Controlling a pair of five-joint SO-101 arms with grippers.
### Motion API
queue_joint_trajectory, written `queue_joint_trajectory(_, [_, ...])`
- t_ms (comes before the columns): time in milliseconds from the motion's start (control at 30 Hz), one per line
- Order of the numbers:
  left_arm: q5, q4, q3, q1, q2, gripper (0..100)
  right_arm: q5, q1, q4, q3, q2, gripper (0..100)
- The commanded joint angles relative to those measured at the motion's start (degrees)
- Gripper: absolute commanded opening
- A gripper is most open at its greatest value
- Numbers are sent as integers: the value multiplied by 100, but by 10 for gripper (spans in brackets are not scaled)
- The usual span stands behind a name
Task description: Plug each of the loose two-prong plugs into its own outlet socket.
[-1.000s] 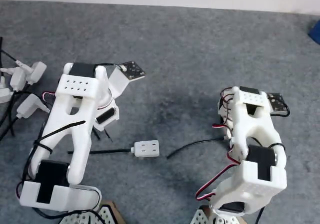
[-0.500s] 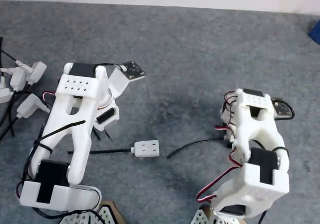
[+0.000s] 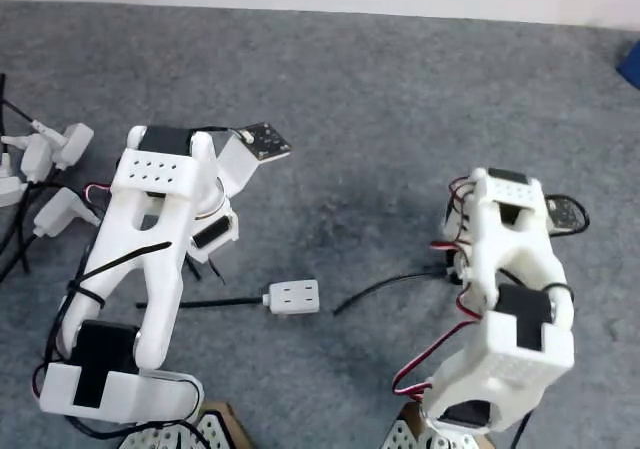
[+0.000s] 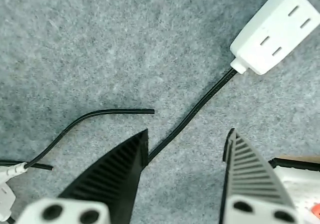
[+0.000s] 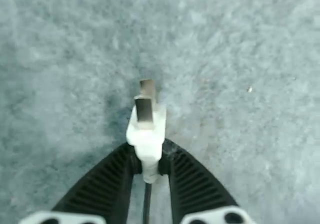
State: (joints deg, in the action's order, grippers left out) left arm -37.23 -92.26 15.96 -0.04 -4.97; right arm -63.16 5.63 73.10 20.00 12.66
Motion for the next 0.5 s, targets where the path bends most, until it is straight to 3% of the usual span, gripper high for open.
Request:
queue_joint_trajectory(0, [26, -35, -66, -22, -251, 256, 79, -154, 901, -778, -4, 13])
queue_joint_trajectory(367, [26, -53, -48, -22, -251, 256, 123, -145, 382, -435, -4, 13])
queue_joint_trajectory(467, [35, -53, -40, -22, -251, 256, 1081, -145, 374, -435, -4, 8])
